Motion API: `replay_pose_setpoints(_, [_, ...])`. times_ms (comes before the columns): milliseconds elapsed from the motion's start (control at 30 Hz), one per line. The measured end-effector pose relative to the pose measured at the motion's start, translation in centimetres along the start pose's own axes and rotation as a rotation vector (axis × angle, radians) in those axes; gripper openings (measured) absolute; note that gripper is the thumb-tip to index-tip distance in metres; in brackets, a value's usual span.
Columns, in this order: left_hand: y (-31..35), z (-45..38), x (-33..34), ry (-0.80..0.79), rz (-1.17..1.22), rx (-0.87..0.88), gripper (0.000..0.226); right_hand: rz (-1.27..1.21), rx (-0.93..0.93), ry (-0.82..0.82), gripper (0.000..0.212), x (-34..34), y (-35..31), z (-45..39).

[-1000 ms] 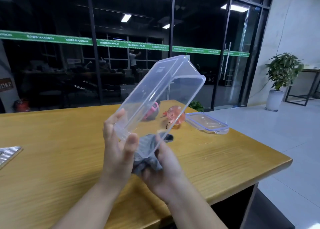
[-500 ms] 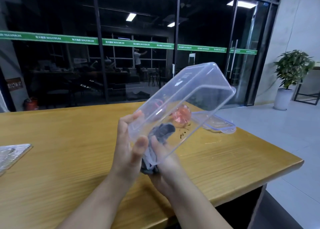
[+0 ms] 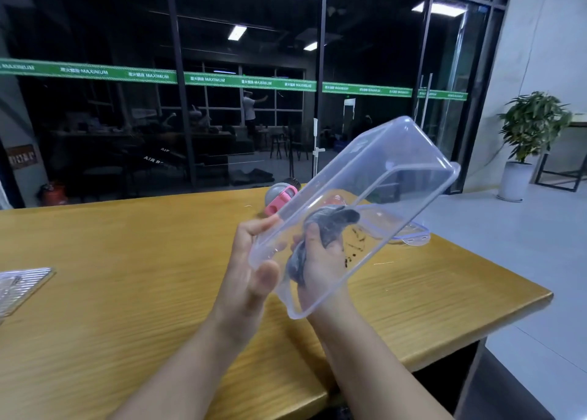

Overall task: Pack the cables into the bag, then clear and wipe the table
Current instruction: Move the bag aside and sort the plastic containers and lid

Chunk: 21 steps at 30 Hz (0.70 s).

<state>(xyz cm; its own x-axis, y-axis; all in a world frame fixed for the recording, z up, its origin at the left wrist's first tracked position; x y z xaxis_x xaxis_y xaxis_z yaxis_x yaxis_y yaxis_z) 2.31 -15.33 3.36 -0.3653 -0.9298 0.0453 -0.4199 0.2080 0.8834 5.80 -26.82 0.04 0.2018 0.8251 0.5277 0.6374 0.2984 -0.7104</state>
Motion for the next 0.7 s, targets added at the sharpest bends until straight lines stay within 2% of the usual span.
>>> replay_pose_setpoints(133, [0.5,0.0,0.1,0.002,0.003,0.012,0.089,-0.001,-0.053,-0.031,0.021,0.1,-1.8,-0.4])
replay_pose_setpoints(233, [1.0,0.0,-0.4,0.001,-0.007,0.039,0.09,-0.037,-0.131,0.005,0.014,-0.9,-4.4,-1.9])
replay_pose_setpoints(400, [0.5,-0.2,-1.0,0.019,-0.023,0.017,0.094,-0.025,-0.126,0.075,0.013,-2.8,-5.9,-4.5])
replay_pose_setpoints(533, [-0.3,-0.1,-0.6,0.013,-0.053,0.012,0.077,0.001,-0.116,0.117,0.018,-3.5,-6.1,-5.1])
replay_pose_setpoints(633, [0.1,-0.2,-0.7,0.007,-0.033,0.014,0.088,0.108,-0.189,0.101,0.014,-3.9,-6.7,-5.1])
replay_pose_setpoints(700, [0.4,-0.3,-0.9,-0.006,-0.015,0.005,0.093,0.128,-0.247,0.167,0.012,-5.1,-7.4,-5.1])
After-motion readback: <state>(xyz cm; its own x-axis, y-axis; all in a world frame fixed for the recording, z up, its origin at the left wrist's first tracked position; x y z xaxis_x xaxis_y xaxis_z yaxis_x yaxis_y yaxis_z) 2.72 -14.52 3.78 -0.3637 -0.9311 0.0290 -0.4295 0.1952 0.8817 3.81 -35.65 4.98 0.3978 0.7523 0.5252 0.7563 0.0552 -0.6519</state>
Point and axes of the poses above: each hand's wrist, its own z-axis away from the middle knuckle, its own x-axis out of the palm, y = z × x, the point moved 8 cm from there along -z, towards the middle knuckle, and after that the axes turned 11 degrees about -x, right-handed, at the moved point
